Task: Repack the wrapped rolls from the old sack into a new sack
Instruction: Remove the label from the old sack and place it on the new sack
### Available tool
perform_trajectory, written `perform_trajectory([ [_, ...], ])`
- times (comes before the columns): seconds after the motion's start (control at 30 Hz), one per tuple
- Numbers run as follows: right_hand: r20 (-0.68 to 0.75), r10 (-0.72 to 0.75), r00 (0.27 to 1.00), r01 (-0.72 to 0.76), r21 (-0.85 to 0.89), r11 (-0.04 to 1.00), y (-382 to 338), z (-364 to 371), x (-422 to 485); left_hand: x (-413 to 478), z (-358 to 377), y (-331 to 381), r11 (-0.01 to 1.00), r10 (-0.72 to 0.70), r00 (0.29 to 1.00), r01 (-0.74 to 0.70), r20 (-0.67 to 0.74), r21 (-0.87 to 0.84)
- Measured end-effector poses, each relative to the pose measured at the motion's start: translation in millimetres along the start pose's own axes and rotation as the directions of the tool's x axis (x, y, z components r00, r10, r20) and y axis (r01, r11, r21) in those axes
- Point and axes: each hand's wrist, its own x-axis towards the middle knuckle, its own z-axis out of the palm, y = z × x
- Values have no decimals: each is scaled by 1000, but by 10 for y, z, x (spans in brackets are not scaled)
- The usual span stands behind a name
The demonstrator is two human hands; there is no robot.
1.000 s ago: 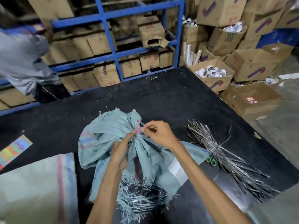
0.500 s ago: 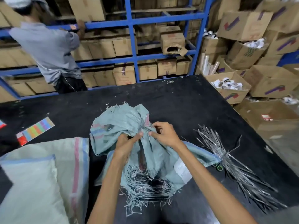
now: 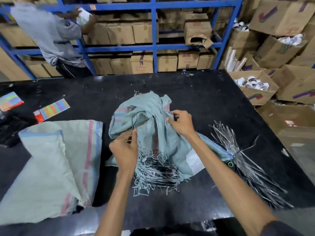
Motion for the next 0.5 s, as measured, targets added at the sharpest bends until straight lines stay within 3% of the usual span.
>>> perform_trajectory([
  [0.1,-8,7,1000,-7,9,1000,13,-3,-11,-323,-250,-220,997,78,996,-77,35,-23],
  [0.23,4,20,1000,-20,7,1000,79,84,-39,-958,-367,-835,955,179,904,-255,389,151],
  [0.37,-8,44,999,-44,26,999,168,181,-140,-1715,-316,-1385,847,-126,760,-252,638,468],
  [0.5,3,57,998,-57,63,996,240,250,-236,-2117,-169,-1650,764,-298,676,-255,674,593],
])
